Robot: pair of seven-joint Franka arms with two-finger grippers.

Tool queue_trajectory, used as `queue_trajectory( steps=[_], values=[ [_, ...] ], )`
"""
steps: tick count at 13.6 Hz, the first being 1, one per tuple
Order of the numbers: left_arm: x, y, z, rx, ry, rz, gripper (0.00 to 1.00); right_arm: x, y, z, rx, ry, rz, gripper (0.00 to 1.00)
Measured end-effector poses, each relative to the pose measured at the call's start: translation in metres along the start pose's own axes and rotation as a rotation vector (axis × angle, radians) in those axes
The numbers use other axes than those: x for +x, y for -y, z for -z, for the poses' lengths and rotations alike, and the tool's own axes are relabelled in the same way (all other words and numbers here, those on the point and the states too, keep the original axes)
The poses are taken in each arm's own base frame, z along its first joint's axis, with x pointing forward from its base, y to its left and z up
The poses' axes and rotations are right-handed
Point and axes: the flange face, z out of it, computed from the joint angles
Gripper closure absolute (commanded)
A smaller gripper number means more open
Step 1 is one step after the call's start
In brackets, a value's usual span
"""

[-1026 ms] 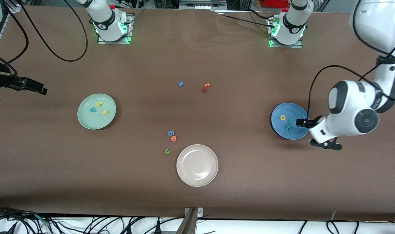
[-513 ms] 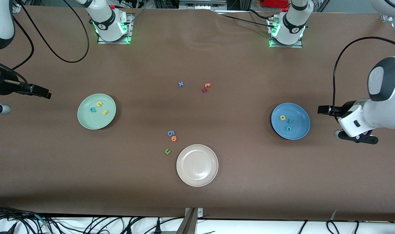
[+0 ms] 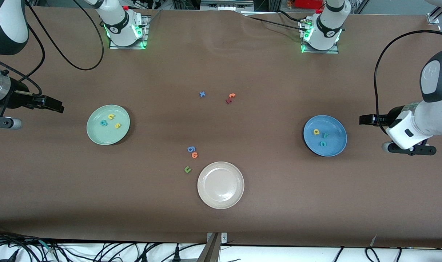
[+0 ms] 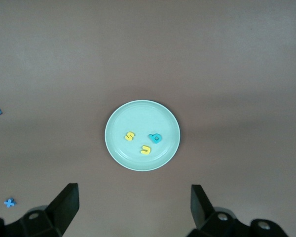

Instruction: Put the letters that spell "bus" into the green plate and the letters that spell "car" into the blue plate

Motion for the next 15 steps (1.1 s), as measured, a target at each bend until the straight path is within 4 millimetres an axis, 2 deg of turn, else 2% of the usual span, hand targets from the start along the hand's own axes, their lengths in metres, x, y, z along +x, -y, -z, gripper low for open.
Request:
queue_trajectory(
  steps=[2, 5, 9, 11, 15],
  values=[
    [-0.008, 0.0, 0.014, 0.002, -0.023, 0.011, 0.0, 0.0, 0.0, 0.0, 0.0, -0.001, -0.001, 0.0],
    [-0.035, -0.006, 0.039, 0.01, -0.108, 0.023, 0.0, 0.0, -0.001, 0.0, 0.0, -0.002, -0.002, 0.0],
    [-0.078, -0.015, 0.048, 0.013, -0.199, 0.221, 0.0, 0.0, -0.001, 0.0, 0.0, -0.002, -0.002, 0.0],
    [-0.09, -0.011, 0.049, 0.005, -0.233, 0.246, 0.0, 0.0, -0.001, 0.0, 0.0, -0.002, -0.002, 0.0],
    [-0.108, -0.01, 0.068, -0.005, -0.285, 0.255, 0.0, 0.0, -0.001, 0.0, 0.0, -0.002, -0.002, 0.0]
  ],
)
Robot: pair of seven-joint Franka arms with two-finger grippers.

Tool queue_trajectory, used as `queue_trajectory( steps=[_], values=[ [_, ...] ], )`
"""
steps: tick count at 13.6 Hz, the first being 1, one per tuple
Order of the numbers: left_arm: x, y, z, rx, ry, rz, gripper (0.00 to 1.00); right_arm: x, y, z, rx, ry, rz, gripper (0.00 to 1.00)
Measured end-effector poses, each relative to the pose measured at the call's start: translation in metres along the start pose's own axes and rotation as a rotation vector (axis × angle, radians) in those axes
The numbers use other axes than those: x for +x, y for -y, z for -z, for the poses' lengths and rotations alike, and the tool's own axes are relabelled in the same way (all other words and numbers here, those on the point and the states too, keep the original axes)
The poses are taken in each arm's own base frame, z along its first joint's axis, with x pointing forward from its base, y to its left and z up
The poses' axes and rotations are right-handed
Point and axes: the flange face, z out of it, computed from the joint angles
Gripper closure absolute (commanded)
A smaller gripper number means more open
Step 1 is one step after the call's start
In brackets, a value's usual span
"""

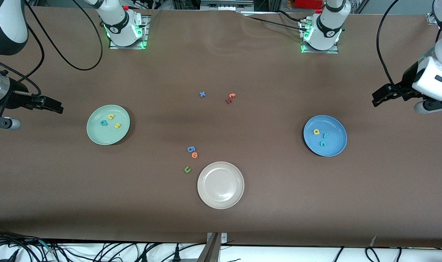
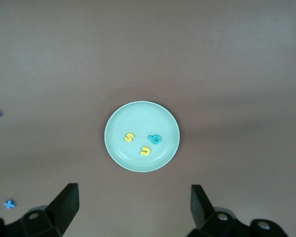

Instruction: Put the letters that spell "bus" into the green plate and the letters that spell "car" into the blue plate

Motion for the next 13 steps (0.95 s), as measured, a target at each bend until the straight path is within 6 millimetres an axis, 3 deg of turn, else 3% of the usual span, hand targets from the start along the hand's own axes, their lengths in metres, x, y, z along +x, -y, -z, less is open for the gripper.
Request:
queue_trajectory(
  steps=[13],
  values=[
    [-0.0002, 0.0035, -0.0069, 0.008, 0.03, 0.008, 0.0, 0.0003, 0.0002, -0.0007, 0.0, 0.001, 0.0, 0.0]
  ],
)
